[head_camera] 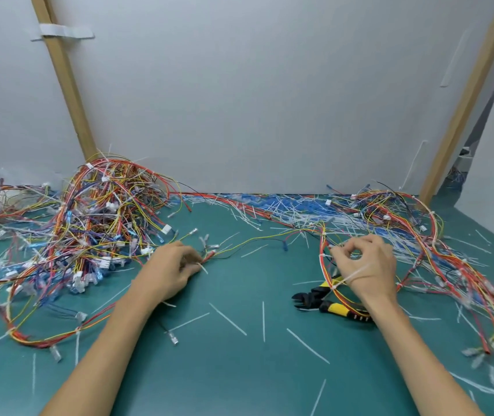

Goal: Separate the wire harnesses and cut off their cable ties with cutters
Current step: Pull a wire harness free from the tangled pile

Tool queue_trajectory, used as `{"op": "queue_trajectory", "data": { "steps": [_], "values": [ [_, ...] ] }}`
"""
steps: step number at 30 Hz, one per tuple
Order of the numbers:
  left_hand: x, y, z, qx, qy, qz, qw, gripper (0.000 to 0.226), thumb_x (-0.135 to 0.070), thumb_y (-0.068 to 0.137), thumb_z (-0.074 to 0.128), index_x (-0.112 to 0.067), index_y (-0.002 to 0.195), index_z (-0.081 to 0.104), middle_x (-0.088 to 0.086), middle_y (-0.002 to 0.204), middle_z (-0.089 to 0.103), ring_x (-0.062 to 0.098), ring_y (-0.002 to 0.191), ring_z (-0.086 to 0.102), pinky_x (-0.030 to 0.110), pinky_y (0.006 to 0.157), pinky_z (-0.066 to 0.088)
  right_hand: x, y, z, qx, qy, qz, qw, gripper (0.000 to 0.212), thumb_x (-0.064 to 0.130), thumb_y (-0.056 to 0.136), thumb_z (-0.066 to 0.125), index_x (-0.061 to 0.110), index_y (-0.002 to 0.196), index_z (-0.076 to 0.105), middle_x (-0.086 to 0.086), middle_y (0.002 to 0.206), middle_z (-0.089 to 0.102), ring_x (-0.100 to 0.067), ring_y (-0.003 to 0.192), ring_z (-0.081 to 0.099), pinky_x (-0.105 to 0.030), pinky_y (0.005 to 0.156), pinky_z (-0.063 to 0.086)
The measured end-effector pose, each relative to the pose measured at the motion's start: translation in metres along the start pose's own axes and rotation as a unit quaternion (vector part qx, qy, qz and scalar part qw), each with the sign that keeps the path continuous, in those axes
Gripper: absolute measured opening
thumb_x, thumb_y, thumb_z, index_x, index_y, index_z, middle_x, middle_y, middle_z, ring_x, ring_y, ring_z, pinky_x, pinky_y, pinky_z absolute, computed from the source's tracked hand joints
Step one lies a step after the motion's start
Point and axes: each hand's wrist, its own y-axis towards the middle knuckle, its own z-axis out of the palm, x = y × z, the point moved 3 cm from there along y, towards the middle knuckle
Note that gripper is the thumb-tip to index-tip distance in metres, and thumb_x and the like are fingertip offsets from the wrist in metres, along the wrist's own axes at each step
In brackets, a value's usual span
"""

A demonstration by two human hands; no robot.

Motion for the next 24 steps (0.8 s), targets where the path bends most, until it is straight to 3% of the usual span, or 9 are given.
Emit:
{"op": "queue_trajectory", "data": {
  "steps": [3,8,13,18,22,24],
  "values": [
    [0.003,0.005,-0.012,-0.057,0.026,-0.001,0.998,0.005,-0.017,0.088,0.073,-0.015,0.092,0.074,0.003,0.088,0.068,0.025,0.087,0.064,0.038,0.08,0.05,-0.004,0.002,-0.003,0.021,-0.034,-0.017,0.999,0.033,0.033,0.08,0.073,0.022,0.054,0.057,0.001,0.096,0.056,-0.025,0.099,0.044,-0.035,0.083,0.028],
    [0.012,0.016,-0.054,-0.159,-0.034,0.028,0.986,0.005,-0.004,0.089,0.069,-0.009,0.089,0.069,0.006,0.084,0.063,0.023,0.076,0.06,0.036,0.073,0.046,-0.011,0.004,-0.005,0.075,-0.073,-0.03,0.994,0.03,0.03,0.077,0.074,0.021,0.053,0.056,0.002,0.092,0.06,-0.027,0.097,0.047,-0.035,0.081,0.027],
    [0.026,0.007,-0.069,-0.152,-0.099,0.024,0.983,0.01,-0.01,0.09,0.071,-0.019,0.086,0.07,-0.006,0.069,0.071,0.006,0.059,0.063,0.016,0.057,0.045,-0.013,0.005,-0.003,0.101,-0.162,-0.033,0.981,0.028,0.034,0.078,0.073,0.025,0.055,0.058,0.006,0.089,0.059,-0.026,0.094,0.051,-0.035,0.079,0.027],
    [0.03,0.004,-0.077,-0.15,-0.154,0.025,0.976,0.016,-0.004,0.09,0.07,-0.019,0.092,0.076,-0.006,0.08,0.075,0.0,0.071,0.066,0.006,0.066,0.046,-0.007,0.004,-0.004,0.054,-0.252,-0.047,0.965,0.02,0.04,0.088,0.066,0.033,0.069,0.063,0.003,0.102,0.062,-0.024,0.101,0.048,-0.039,0.085,0.031],
    [0.022,0.001,-0.076,-0.154,-0.212,0.018,0.965,0.013,-0.006,0.093,0.067,-0.017,0.098,0.072,-0.005,0.088,0.076,0.002,0.08,0.072,0.014,0.075,0.055,0.006,0.004,-0.008,0.086,-0.296,-0.024,0.951,0.022,0.046,0.094,0.06,0.028,0.096,0.074,-0.002,0.118,0.063,-0.027,0.113,0.048,-0.04,0.094,0.036],
    [0.016,0.0,-0.072,-0.152,-0.243,0.02,0.958,0.012,-0.005,0.094,0.066,-0.015,0.1,0.071,-0.002,0.087,0.076,0.003,0.081,0.073,0.015,0.077,0.056,0.024,0.003,-0.016,0.044,-0.302,-0.039,0.952,0.025,0.044,0.089,0.067,0.026,0.105,0.073,-0.006,0.124,0.061,-0.03,0.119,0.044,-0.042,0.097,0.035]
  ]
}}
